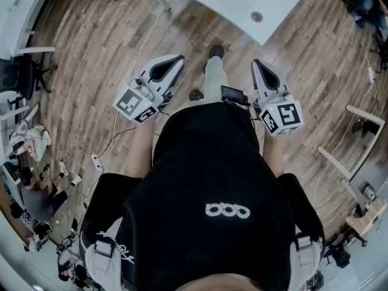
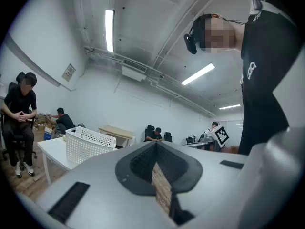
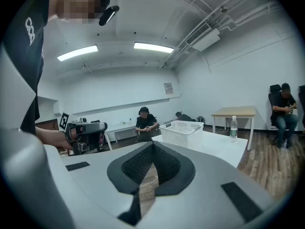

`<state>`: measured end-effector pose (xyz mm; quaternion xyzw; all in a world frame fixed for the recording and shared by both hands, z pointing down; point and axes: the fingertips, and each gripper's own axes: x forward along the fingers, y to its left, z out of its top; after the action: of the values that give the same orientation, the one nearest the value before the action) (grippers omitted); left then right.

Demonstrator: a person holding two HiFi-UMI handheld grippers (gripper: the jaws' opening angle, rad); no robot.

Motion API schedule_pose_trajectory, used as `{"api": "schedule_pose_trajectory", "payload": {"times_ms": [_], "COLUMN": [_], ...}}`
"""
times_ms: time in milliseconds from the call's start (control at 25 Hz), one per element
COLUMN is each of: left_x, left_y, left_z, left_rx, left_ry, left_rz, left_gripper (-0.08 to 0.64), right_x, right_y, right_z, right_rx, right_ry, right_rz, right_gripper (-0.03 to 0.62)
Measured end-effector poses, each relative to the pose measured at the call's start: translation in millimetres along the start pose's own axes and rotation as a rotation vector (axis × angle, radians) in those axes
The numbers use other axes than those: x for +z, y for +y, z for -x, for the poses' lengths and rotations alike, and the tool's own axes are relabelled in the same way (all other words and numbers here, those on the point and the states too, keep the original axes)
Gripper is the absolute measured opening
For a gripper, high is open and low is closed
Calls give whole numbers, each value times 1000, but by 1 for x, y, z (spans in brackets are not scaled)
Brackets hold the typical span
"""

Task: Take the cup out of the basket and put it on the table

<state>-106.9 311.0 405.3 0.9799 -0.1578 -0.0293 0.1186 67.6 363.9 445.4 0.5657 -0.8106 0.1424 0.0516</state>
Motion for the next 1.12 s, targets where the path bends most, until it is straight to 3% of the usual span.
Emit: {"api": "schedule_pose_trajectory", "payload": {"times_ms": [280,560,760,1120], "left_x": [1,-7,-13,13], "left_y": [10,34,79,166], "left_z": [-6,0,-2,-31], "left_rx": [6,77,160,209], "left_ry": [-11,-27,-31,-61], "left_rz": [-15,16,57,48], "left_gripper": [8,8,8,9], "right_x": [-4,-11,-11,39], "right_y": [-13,-16,-29,-61], "right_z": [-9,-33,-80,-185], "right_rx": [-8,48,106,180], "right_ry": [6,45,74,53], "right_rz": [7,1,-9,31], "right_gripper": [25,25,25,25]}}
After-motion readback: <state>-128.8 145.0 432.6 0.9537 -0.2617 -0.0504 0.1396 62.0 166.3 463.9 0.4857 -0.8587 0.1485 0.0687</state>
